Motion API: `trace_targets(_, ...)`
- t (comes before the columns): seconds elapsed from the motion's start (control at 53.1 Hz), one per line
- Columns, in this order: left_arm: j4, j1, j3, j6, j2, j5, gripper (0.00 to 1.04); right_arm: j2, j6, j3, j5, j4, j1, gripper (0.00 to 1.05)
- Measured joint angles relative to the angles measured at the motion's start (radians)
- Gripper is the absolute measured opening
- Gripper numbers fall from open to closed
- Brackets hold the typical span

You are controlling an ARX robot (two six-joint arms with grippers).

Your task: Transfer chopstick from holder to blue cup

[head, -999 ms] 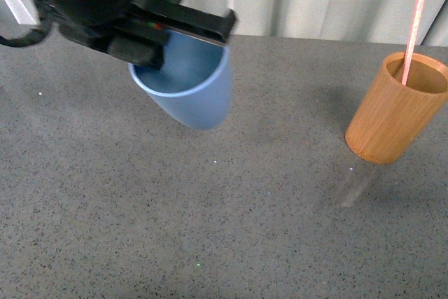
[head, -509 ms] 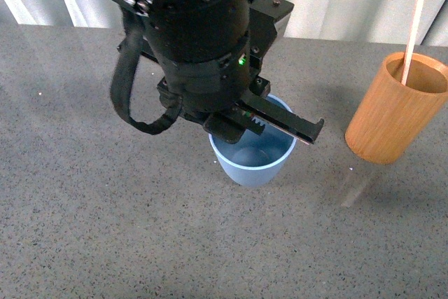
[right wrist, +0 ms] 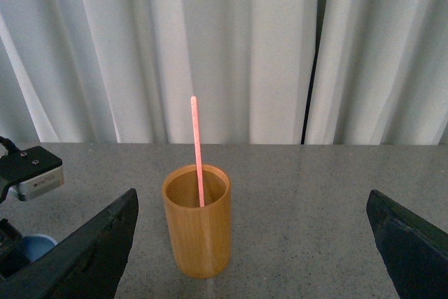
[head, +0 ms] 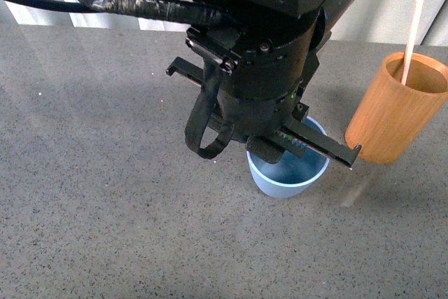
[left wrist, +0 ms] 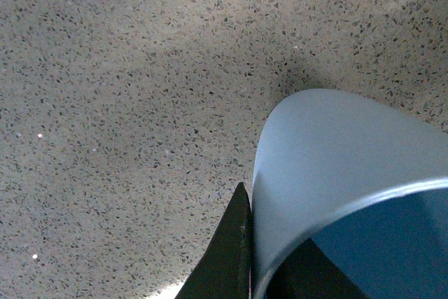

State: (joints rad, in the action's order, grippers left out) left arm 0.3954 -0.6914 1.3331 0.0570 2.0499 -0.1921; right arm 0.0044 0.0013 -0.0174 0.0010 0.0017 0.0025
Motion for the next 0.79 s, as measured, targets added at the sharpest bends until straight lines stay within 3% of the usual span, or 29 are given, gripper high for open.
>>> trace_targets(0.377, -0.027, -0.004, 0.004, 0.0, 0.011, -0.011, 0.04, 0.0, 0.0, 0.0, 0.0, 0.0, 0.0, 0.95)
trace_targets(0.697, -0.013, -0.001, 0.036, 0.0, 0.013, -0.026, 0.45, 0.0, 0.0, 0.0, 0.0, 0.0, 0.0, 0.95)
trace_targets(0.792, -0.008, 0.006, 0.044, -0.002, 0.011, -0.032, 0.65, 0.0, 0.0, 0.0, 0.0, 0.0, 0.0, 0.95)
